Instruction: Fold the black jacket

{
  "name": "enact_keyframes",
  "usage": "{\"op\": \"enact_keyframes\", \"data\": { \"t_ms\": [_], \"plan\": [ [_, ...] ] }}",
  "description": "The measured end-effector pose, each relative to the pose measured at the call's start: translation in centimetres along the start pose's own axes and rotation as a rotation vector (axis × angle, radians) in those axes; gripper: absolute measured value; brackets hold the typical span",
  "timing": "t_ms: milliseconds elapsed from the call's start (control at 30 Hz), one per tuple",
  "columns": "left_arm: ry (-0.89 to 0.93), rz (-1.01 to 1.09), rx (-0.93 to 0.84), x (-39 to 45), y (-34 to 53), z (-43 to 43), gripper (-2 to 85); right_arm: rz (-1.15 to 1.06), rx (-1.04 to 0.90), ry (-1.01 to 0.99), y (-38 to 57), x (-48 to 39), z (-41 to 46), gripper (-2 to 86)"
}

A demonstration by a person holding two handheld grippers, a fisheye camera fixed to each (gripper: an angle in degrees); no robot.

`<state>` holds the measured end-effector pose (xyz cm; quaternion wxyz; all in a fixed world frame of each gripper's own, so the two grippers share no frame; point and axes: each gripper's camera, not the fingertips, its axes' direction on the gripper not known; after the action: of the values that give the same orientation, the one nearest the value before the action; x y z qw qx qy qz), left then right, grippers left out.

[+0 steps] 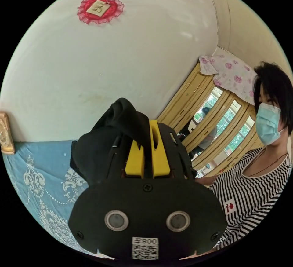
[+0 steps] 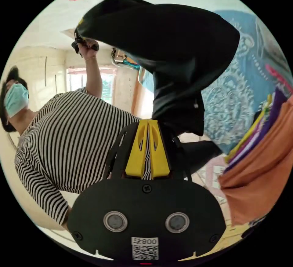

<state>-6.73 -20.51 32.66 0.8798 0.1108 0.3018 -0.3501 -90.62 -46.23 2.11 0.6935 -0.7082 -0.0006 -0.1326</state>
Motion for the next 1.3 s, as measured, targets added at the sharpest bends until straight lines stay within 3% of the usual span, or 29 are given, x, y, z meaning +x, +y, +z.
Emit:
{"op": "enact_keyframes", "data": {
  "t_ms": [67, 167, 367, 567, 800, 1033, 1300],
  "plan": [
    [-0.003, 0.046, -0.064, 0.4, 1.7, -4.8, 4.4, 0.041, -0.055, -0.279, 1.1, 2.4, 9.4, 0.3],
    [-0.017, 0.142, -0.133, 2.5, 3.7, -11.4, 4.4, 0.010, -0.030, -0.318, 0.4, 1.3, 15.3, 0.2],
    [0.086, 0.239, 0.012, 6.8, 8.3, -27.9, 4.3, -0.164, 0.026, -0.197, -3.6, -2.9, 18.5, 1.4],
    [0.000, 0.305, 0.142, 13.4, 12.5, -41.2, 4.3, -0.292, 0.063, -0.087, -6.1, -4.4, 19.9, 6.4],
    [-0.067, 0.324, 0.210, 19.7, 16.0, -48.0, 4.4, -0.334, 0.167, -0.114, -6.0, -3.6, 23.4, 10.9],
    [-0.029, 0.367, 0.192, 23.4, 20.8, -51.1, 4.5, -0.331, 0.426, -0.456, -4.1, -0.6, 22.6, 14.6],
    [0.029, 0.374, 0.203, 24.1, 26.5, -54.5, 4.6, -0.456, 0.273, -0.491, -9.0, -4.4, 26.3, 18.0]
  ]
}}
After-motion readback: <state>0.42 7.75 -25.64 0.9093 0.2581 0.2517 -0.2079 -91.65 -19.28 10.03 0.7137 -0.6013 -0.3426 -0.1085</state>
